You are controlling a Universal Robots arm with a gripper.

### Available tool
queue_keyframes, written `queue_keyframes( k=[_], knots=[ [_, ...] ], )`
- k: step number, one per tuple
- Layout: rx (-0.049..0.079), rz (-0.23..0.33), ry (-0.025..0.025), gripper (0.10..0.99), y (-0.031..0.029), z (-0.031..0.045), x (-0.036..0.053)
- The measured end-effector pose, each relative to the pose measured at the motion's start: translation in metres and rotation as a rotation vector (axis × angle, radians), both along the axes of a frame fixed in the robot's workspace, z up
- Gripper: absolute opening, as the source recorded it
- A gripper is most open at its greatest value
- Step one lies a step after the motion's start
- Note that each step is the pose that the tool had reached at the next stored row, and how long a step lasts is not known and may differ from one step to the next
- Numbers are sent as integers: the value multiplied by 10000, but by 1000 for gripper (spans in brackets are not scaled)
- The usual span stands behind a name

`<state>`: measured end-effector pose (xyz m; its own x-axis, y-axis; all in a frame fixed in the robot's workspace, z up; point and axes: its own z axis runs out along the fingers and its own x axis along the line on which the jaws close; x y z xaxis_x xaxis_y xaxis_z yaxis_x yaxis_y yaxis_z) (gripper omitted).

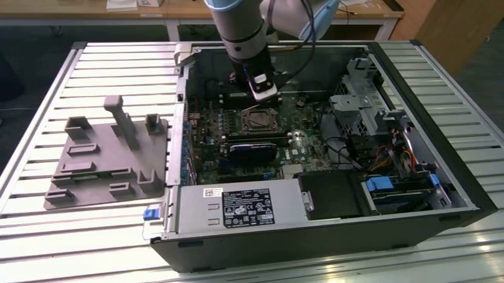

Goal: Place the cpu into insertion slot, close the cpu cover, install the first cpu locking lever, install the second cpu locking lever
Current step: 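Install the first cpu locking lever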

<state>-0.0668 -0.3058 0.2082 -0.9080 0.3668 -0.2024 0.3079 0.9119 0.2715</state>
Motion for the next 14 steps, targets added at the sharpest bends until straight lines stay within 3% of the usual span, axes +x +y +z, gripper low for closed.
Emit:
queue_keyframes(
  k=[9, 14],
  knots=[
    [0, -635, 0, 102, 48, -36, -44],
    [-8, -717, 1, 102, 49, -55, -44]
  ],
)
